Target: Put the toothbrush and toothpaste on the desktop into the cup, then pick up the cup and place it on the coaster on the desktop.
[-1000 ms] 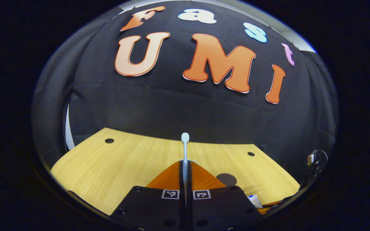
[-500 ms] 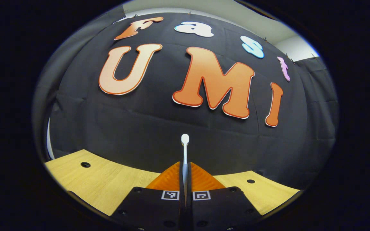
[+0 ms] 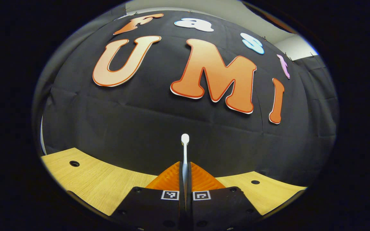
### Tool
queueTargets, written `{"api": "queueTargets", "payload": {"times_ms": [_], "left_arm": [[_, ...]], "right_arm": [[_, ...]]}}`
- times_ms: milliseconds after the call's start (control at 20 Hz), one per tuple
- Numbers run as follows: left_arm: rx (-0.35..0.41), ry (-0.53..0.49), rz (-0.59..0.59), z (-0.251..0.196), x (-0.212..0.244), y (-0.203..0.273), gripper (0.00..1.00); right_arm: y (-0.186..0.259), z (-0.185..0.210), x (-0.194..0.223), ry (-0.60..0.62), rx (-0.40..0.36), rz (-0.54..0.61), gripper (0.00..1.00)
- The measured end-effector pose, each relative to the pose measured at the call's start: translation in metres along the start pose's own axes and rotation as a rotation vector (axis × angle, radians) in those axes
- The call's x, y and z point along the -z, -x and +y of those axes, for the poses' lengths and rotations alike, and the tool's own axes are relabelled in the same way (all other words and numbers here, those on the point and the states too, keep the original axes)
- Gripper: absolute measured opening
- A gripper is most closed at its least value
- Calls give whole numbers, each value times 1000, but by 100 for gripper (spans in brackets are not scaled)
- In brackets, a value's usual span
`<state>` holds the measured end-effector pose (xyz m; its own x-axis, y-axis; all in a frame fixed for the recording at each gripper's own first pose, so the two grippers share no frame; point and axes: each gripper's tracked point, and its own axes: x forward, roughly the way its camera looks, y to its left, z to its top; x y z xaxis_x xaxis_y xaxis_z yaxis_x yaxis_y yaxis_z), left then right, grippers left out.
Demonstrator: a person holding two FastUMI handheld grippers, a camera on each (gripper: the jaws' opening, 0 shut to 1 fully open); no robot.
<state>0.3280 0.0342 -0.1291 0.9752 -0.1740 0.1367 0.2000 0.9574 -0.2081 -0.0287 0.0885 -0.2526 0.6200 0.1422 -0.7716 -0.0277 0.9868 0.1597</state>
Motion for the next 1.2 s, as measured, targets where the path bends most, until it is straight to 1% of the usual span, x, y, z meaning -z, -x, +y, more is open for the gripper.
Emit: {"api": "queueTargets", "payload": {"times_ms": [200, 300, 350, 400, 450, 500, 550, 650, 700, 800, 950, 1100, 1200], "left_arm": [[-7, 6, 23, 5, 11, 0, 4], [-18, -5, 30, 8, 11, 1, 7], [-10, -1, 29, 8, 11, 3, 8], [-14, -7, 37, 9, 9, 10, 24], [-22, -14, 36, 10, 9, 10, 37], [-24, -20, 34, 11, 5, 17, 59], [-21, -26, 39, 10, 3, 21, 69], [-43, -41, 38, 14, -2, 31, 91], [-54, -43, 27, 16, -8, 35, 98], [-76, -49, 20, 21, -16, 48, 97], [-110, -60, 45, 31, -25, 73, 98], [-161, -61, 72, 47, -40, 112, 98], [-197, -53, 95, 59, -46, 141, 97]], "right_arm": [[-6, -11, -7, -2, 25, -5, 13], [-7, -14, -9, -5, 31, -13, 13], [-8, -14, -10, -1, 31, -15, 13], [-7, -14, -8, 4, 30, -16, 13], [-7, -13, -7, 6, 28, -17, 13], [-6, -11, -6, 7, 24, -21, 13], [-5, -9, -7, 10, 20, -27, 13], [-2, -4, -10, 16, 8, -41, 13], [0, -3, -12, 20, 2, -50, 13], [5, 3, -21, 40, -10, -82, 13], [7, 18, -49, 71, -45, -157, 12], [3, 53, -102, 104, -115, -284, 12], [-1, 94, -146, 144, -167, -383, 12]]}}
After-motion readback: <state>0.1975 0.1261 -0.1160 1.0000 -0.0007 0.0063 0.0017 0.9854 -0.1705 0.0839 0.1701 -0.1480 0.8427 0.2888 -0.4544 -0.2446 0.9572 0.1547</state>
